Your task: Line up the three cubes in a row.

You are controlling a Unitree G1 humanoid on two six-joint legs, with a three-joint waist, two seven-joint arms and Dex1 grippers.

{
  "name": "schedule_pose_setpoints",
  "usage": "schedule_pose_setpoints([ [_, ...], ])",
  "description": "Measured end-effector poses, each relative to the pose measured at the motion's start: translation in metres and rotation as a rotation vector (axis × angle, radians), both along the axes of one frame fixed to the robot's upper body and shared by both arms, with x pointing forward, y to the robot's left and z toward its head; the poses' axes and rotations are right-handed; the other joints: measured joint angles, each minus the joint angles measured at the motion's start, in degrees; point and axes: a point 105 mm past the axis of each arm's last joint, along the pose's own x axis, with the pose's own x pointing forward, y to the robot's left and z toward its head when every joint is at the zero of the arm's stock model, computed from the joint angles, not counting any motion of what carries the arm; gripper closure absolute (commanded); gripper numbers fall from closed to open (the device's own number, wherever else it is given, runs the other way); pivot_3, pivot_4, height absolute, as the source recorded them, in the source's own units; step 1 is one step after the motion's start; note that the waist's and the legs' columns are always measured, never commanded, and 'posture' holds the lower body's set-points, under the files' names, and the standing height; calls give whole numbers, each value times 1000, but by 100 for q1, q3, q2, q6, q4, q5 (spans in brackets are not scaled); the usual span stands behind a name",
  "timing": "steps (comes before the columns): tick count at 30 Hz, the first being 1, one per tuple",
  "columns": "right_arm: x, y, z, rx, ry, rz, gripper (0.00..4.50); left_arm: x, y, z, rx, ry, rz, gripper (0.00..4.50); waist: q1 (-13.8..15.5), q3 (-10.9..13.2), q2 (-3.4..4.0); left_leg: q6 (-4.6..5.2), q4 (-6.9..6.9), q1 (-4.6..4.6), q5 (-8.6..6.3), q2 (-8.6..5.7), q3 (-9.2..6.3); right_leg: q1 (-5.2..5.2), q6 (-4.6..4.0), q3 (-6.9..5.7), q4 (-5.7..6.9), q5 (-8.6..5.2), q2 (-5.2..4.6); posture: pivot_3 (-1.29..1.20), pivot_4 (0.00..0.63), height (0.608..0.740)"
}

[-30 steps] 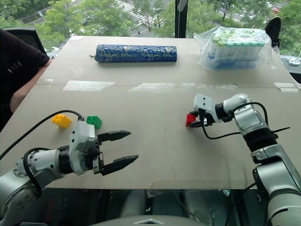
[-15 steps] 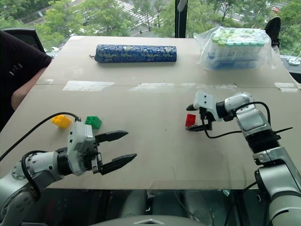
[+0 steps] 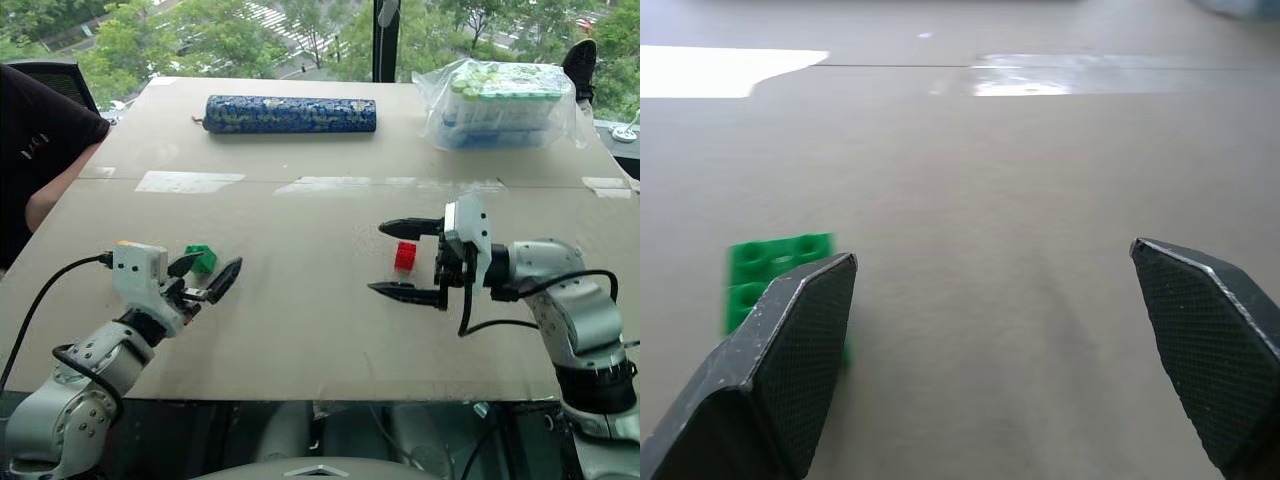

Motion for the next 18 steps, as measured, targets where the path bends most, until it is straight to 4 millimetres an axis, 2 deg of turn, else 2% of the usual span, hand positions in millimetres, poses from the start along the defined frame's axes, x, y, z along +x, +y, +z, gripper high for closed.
schedule_pose_setpoints([
  [3, -5, 1, 2, 9, -23, -12, 87, 3, 5, -2, 34, 21, 43, 0, -3, 1, -1, 0, 2, 2, 0, -1, 1, 0, 0, 1, 0, 0, 1, 0, 150, 740],
  [9, -6, -3, -4, -16, -16, -46, 87, 23, 25, 0, 74, 44, 119, 0, 7, 0, -3, -1, 0, 1, 1, -1, 0, -1, -1, 0, -1, -1, 3, 0, 150, 740],
  [18, -4, -7, -5, -26, -20, -83, 87, 29, 30, -3, 118, 71, 84, 0, 0, 2, -6, -1, -4, 1, 1, 0, 0, -2, -1, -1, -1, -1, 2, 0, 150, 740],
])
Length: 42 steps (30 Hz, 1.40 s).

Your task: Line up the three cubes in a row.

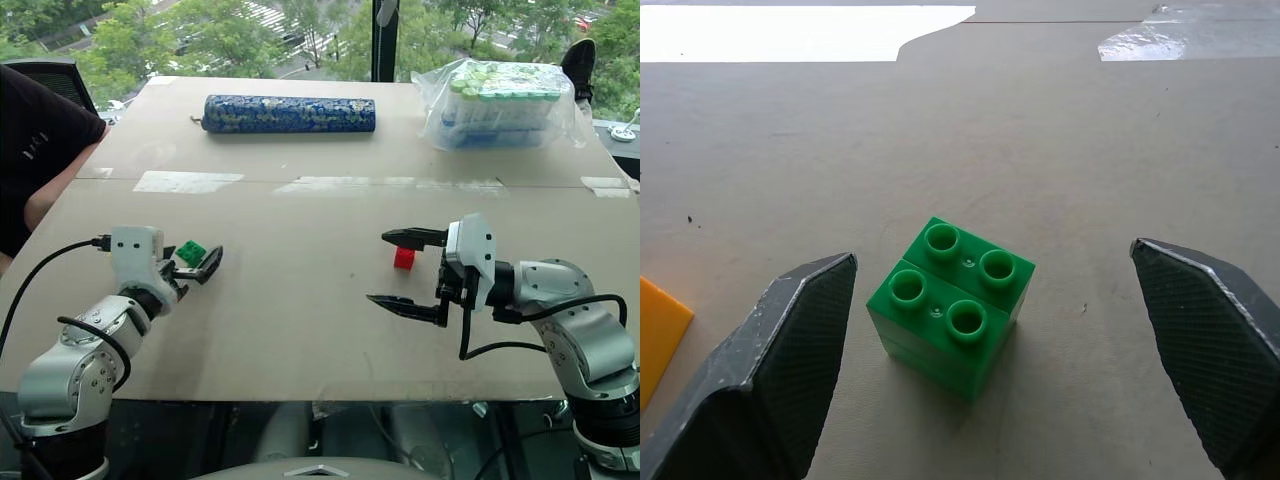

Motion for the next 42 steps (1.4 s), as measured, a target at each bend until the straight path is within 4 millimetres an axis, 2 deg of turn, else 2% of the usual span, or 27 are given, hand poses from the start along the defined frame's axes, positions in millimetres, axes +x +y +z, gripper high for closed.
schedule_pose_setpoints([
  [3, 0, -1, 0, -1, 1, -6, 87, 1, 8, -5, 24, 21, 18, 0, 0, 0, 0, 0, 0, 0, 0, 0, 0, 0, 0, 0, 0, 0, 0, 0, 150, 740],
  [8, 1, -1, 1, 7, 2, -13, 87, 3, 5, -2, 46, 18, -22, 0, 4, 1, -2, 0, 1, 0, 0, 0, 1, 0, 0, 0, 0, 0, -1, 0, 150, 740],
  [14, 2, 0, 4, 4, -11, -8, 87, 8, 18, -1, 117, 80, -140, 0, -3, 4, -5, 0, -1, 0, 0, 1, 0, -3, -1, -2, 0, -1, 0, 0, 150, 740],
  [17, 2, 0, 4, 5, -12, -7, 26, 10, 23, 0, 136, 89, -162, 684, -2, 4, -6, 0, -1, -2, 0, 0, 2, -3, -1, -2, -2, -1, -3, 0, 150, 740],
  [20, 2, 0, 4, -2, -11, -8, 26, 11, 19, -4, 136, 99, -222, 2093, 1, 5, -5, 0, -3, -2, 0, 0, 3, -4, -1, -3, -3, -1, -4, 0, 150, 740],
  [21, 2, -1, 4, -5, -11, -8, 26, 11, 16, -6, 133, 106, -248, 2695, 5, 5, -6, 0, -3, -3, 0, 0, 2, -4, -1, -4, -3, -1, -4, 0, 150, 740],
  [22, 2, -1, 4, -5, -10, -8, 26, 11, 14, -7, 130, 108, -265, 3053, 4, 5, -6, 0, -3, -3, 0, 0, 2, -4, -1, -4, -3, -1, -3, 0, 150, 740],
  [23, 2, -1, 4, -5, -10, -8, 26, 11, 14, -7, 128, 107, -271, 3212, 3, 5, -6, 0, -3, -2, 0, 1, 2, -4, -1, -4, -2, -1, -3, 0, 150, 740],
  [27, 1, -2, 4, -12, -7, -11, 26, 12, 10, -5, 145, 95, -341, 3216, 1, 6, -6, 0, -3, -2, 0, 1, 2, -4, -1, -3, -2, -1, -3, 0, 150, 740],
  [33, 0, -7, 0, -19, 6, -42, 26, 13, -19, 4, 145, 48, -550, 3216, 31, 7, -8, 0, -2, -6, 0, 0, 1, -4, -1, -7, -2, -1, -4, 0, 150, 740],
  [37, -2, -9, 0, -7, -14, -78, 26, 26, -54, 27, 159, -62, -725, 3216, 52, 7, -9, 0, 1, -5, 0, 0, 1, -2, 0, -6, -2, -1, -1, 0, 150, 740],
  [42, -7, -18, -9, -29, 21, -125, 26, 33, -102, 28, 134, -28, -1020, 3216, 70, 8, -9, 0, 2, -8, 0, -1, 1, -3, 0, -5, -2, -1, 4, 0, 150, 740],
])
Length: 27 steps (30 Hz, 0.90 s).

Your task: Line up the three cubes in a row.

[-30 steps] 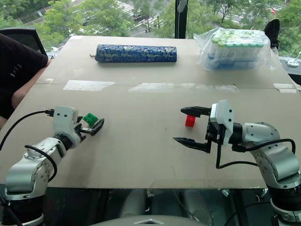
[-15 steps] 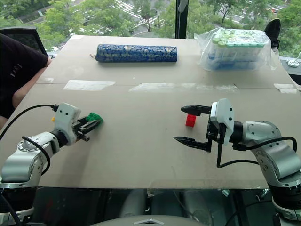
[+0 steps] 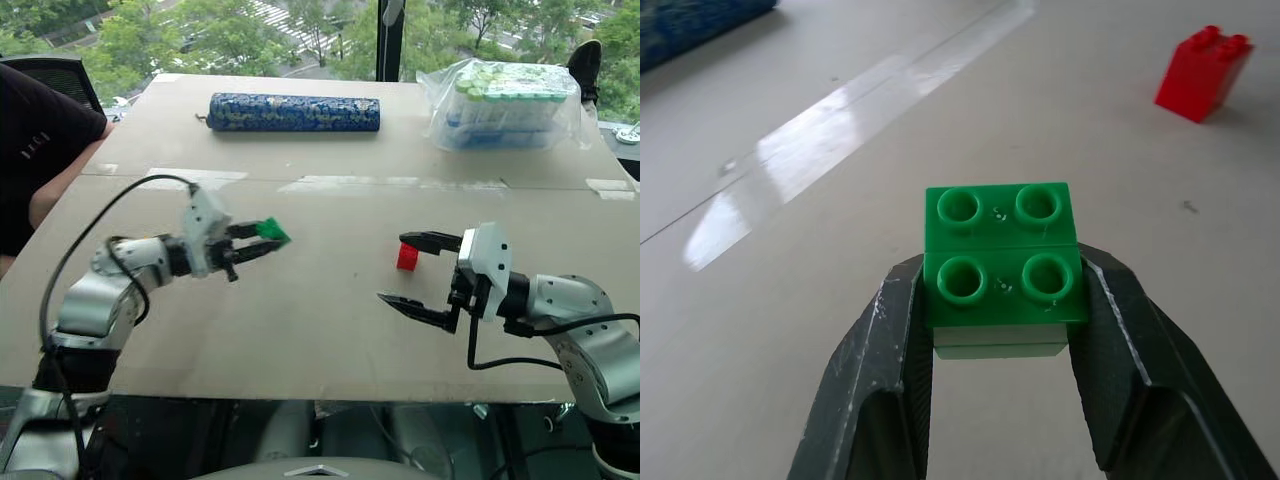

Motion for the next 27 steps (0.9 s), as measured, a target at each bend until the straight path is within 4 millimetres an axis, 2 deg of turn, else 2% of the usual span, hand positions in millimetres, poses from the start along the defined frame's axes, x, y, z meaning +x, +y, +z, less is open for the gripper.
schedule_pose_setpoints([
  [3, -1, -6, -1, -13, 2, -33, 26, 4, -18, 0, 27, 32, -140, 3216, -8, 0, 0, 0, 0, 1, 0, 0, -1, 0, 0, 3, 0, 0, 4, 0, 150, 740],
  [6, -2, -18, -10, -60, 33, -90, 26, 6, -35, -5, 54, 69, -291, 3216, -16, 0, 0, 0, 1, 0, 0, 0, -1, 0, 0, 4, -1, -1, 5, 0, 150, 740],
  [11, -3, -30, -20, -95, 66, -149, 26, 14, -52, -15, 95, 86, -414, 3216, -25, 1, -1, 1, 2, -1, 0, 0, -1, 0, 0, 5, -1, -1, 7, 0, 150, 740],
  [15, -4, -39, -27, -111, 90, -198, 26, 22, -60, -20, 147, 59, -460, 3216, -35, 1, -1, 1, 4, -2, 0, -1, -1, 2, 1, 8, -1, -1, 7, 0, 150, 740],
  [21, -4, -42, -27, -112, 90, -211, 26, 28, -70, -38, 192, 72, -481, 3216, -47, 2, -3, 1, 4, -3, 0, -1, -3, 1, 1, 6, 0, -1, 8, 0, 150, 740],
  [27, -4, -44, -28, -109, 90, -233, 26, 40, -72, -35, 226, 48, -464, 3216, -46, 2, -4, 1, 4, -3, 0, -2, -3, 3, 2, 6, -1, -1, 8, 0, 150, 740],
])
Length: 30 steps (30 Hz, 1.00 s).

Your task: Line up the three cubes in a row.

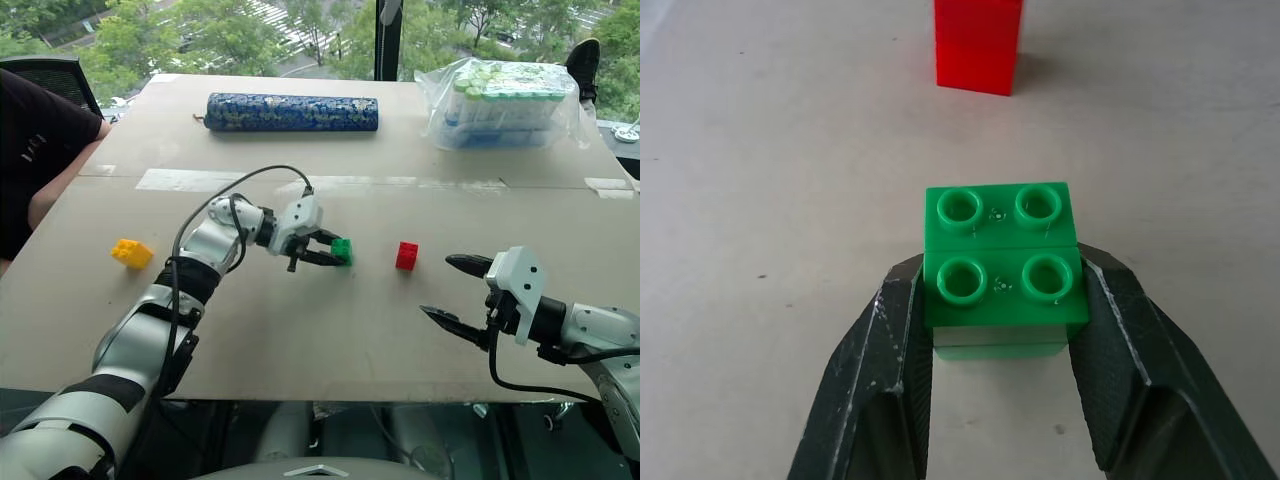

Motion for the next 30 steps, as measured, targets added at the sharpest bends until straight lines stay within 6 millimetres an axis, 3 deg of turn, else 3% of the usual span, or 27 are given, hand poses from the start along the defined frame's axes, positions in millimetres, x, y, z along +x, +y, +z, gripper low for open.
schedule_pose_setpoints([
  [13, -3, 1, 1, 8, 0, -19, 26, 4, -5, 0, 24, -29, -42, 3216, 6, 0, 0, 0, 2, 1, 0, 0, -1, 2, 1, -1, 3, 0, 0, 0, 150, 740],
  [15, -4, 1, 1, 10, 0, -18, 26, 4, -5, 0, 24, -25, -49, 2175, 6, 0, 0, 0, 2, 1, 0, 0, -1, 2, 1, -2, 3, 0, 0, 0, 150, 740],
  [16, -5, 2, 1, 10, -2, -18, 26, 3, -6, -1, 24, -23, -51, 1912, 8, 0, 0, 0, 2, 1, 0, 0, -2, 2, 1, -2, 3, 0, 0, 0, 150, 740],
  [18, -5, 1, 2, 12, -5, -25, 26, 2, -7, -5, 32, -10, -61, 765, 4, 0, 0, 0, 2, 0, 0, 0, -2, 1, 1, -2, 3, 0, 0, 0, 150, 740],
  [20, -5, 0, 3, 13, -6, -27, 26, 2, -7, -5, 34, -10, -63, 129, 4, 0, 0, 0, 2, 0, 0, 0, -2, 1, 1, -2, 3, 0, 0, 0, 150, 740],
  [24, -5, 1, 3, 14, -2, -28, 26, 3, -2, 7, -4, -32, -51, 61, -20, 0, 0, 0, 2, 0, 0, 1, -3, 1, 0, -1, 4, 0, 2, 0, 150, 740],
  [26, -5, 2, 5, 20, -7, -20, 26, 0, 11, 21, -52, -48, -27, 61, -60, 1, 1, 0, 0, 4, 0, 4, -2, 0, 0, 5, 6, 0, 4, 0, 150, 740],
  [30, -3, 12, 14, 53, -33, 38, 26, -20, 62, 43, -157, -23, 173, 61, -146, 2, 7, -1, -6, 9, 0, 13, -11, -1, -2, 5, 11, 0, 9, 0, 150, 740],
])
